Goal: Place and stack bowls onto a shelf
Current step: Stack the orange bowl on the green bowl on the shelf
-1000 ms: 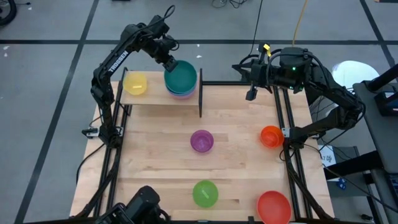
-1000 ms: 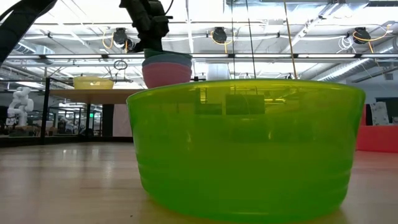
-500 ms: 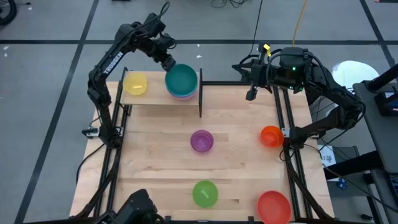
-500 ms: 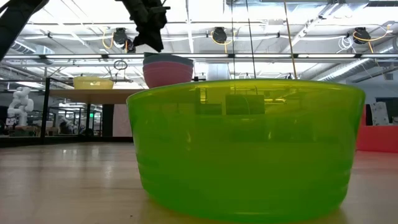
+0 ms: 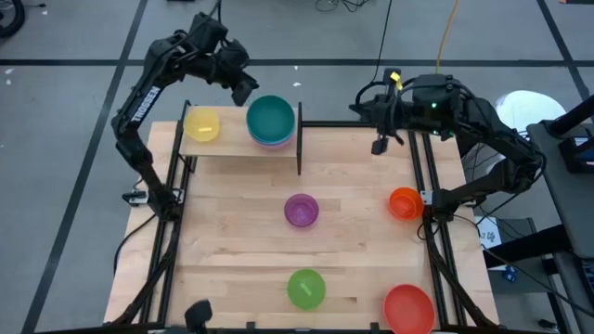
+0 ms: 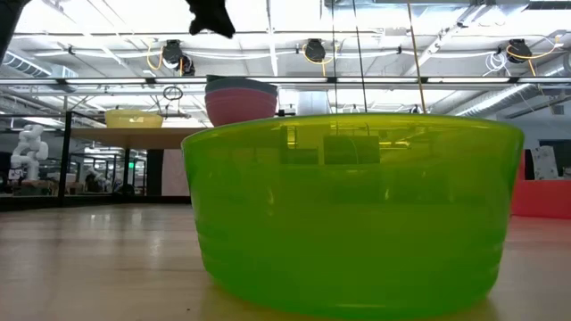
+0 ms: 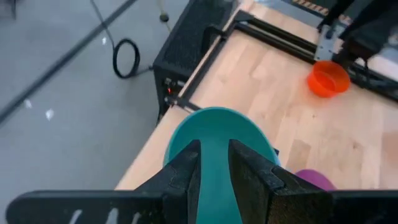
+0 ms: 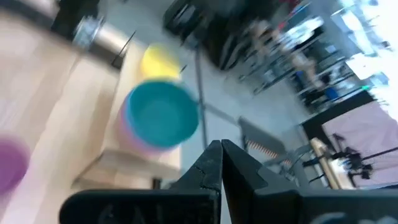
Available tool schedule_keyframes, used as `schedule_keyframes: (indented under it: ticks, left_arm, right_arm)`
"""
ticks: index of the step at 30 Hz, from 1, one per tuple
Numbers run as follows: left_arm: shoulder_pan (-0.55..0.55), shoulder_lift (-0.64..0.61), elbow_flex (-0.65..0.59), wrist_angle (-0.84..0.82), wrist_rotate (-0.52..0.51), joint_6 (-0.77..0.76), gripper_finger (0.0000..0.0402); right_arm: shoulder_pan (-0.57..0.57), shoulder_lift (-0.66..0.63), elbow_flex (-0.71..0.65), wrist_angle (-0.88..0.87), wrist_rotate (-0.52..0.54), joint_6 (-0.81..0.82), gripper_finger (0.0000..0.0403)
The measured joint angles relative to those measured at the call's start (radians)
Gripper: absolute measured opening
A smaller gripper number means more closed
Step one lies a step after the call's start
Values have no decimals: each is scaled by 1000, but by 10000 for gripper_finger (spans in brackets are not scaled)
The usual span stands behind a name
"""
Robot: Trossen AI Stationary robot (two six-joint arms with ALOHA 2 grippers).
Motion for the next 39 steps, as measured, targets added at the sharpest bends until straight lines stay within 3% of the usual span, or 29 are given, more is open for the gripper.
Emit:
schedule_keyframes:
  ticks: [6, 16, 24, 30, 39]
  left_arm:
    - [-87, -57, 0, -8, 1, 153, 86]
    - [-172, -132, 0, -100, -9, 72, 86]
    - [-218, -176, 0, -201, -10, 7, 86]
    - [-255, -210, 0, -240, -102, -59, 86]
    - [-281, -262, 0, -243, -141, -79, 86]
  right_arm:
    - [0, 0, -1, -121, -2, 205, 0]
    - [24, -5, -1, -424, -9, 415, 38]
    - [91, -4, -1, -697, -258, 551, 84]
    - [182, -40, -105, -707, -523, 672, 91]
    - [371, -83, -416, -674, -642, 820, 91]
